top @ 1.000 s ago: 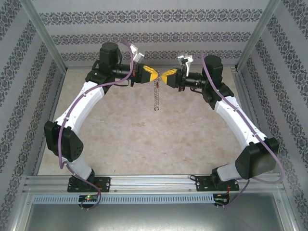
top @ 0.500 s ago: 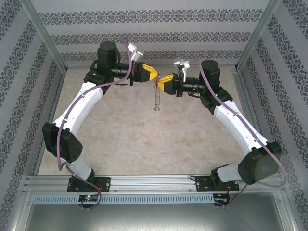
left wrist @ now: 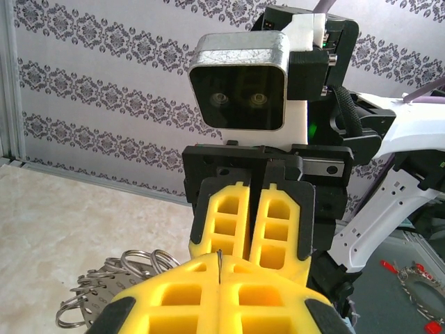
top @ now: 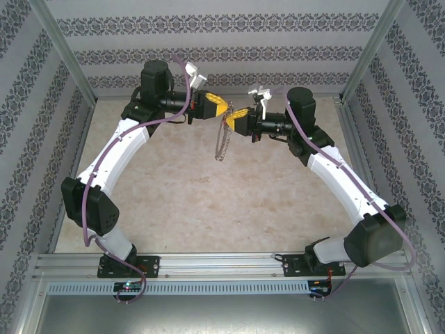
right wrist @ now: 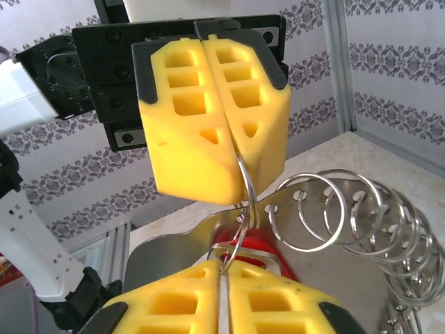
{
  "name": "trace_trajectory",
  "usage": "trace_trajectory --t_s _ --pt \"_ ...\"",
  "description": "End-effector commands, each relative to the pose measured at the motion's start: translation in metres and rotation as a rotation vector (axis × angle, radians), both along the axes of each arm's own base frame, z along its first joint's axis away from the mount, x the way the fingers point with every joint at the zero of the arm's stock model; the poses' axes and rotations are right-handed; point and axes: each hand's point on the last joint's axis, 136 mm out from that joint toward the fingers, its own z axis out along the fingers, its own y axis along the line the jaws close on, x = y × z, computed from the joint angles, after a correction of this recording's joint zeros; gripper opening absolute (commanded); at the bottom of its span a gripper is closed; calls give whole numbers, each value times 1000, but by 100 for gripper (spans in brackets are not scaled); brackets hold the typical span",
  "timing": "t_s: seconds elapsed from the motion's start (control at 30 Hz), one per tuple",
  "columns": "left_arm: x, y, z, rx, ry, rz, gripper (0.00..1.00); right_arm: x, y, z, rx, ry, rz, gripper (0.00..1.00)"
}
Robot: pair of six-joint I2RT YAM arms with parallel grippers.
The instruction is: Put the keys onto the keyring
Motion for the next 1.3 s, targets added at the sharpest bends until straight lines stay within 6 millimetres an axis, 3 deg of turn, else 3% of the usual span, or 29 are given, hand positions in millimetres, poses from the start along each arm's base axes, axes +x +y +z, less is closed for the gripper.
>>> trace_trajectory --t_s 0.0,0.17,0.53,1.07,1.27 --pt "-15 0 22 -36 -84 -25 0 0 -8 21 11 -71 -33 8" --pt "-14 1 23 -35 -87 -15 0 3 -13 25 -5 -80 -84 0" --pt "-11 1 21 -33 -84 6 0 12 -15 24 -92 -89 -196 0" --pt "-7 0 24 -43 -83 25 0 23 -12 -15 -427 -197 -391 0" --pt "-6 1 24 -42 -82 32 0 24 -8 -20 -506 -268 -436 0"
